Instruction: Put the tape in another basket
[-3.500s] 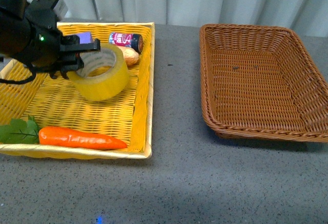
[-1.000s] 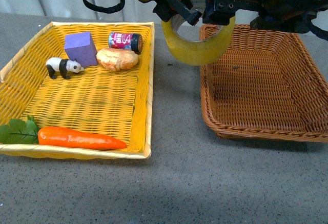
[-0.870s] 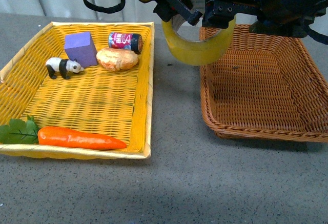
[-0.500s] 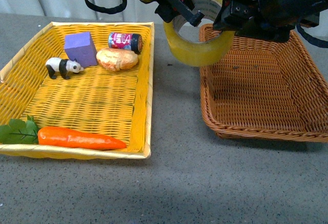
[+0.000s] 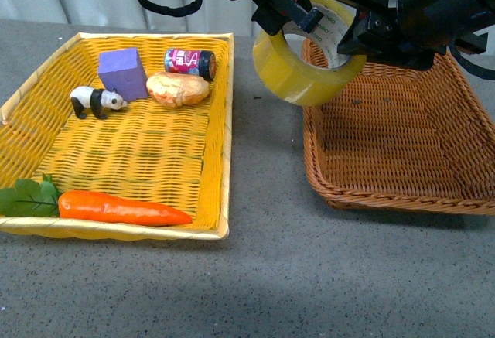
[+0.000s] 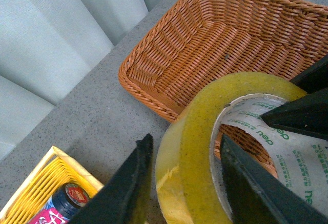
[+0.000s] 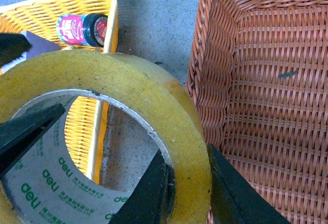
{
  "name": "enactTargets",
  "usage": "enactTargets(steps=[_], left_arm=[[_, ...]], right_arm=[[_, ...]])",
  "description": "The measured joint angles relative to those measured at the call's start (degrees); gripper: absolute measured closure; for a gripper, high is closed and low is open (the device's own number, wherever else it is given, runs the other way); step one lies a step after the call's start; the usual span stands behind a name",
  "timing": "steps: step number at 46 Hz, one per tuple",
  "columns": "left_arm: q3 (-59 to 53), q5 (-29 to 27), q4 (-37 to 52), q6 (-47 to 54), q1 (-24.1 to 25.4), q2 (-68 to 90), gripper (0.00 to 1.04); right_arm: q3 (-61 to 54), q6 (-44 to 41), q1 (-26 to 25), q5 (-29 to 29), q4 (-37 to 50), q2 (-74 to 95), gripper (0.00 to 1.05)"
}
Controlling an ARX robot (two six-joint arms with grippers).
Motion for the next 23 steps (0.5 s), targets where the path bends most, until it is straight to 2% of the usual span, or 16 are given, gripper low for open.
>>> enactTargets(steps=[12,14,16,19,23], left_arm=[[0.0,-0.7,0.1,0.2,0.3,0.0,0.16],[-0.1,-4.0,0.4,-1.7,0.1,-0.1,0.08],[-0.2,-7.2,0.9,-4.2,-0.1,-0.3,0.05],[-0.9,-12.1,1.5,-8.3,-0.6,-1.0,0.07],[-2.3,-15.3,2.4,-11.6,-0.5,-2.3,0.07]], right_arm=[[3.5,-0.9,-2.0,2.8,0.6,2.7,0.89],[4.0,-0.8,-2.6,3.2,0.7,3.1,0.89],[4.2,-0.8,-2.8,3.7,0.9,3.3,0.89],[5.1,-0.8,-3.1,4.3,1.3,4.2,0.89],[6.3,-0.9,-3.8,5.0,1.1,5.4,0.89]])
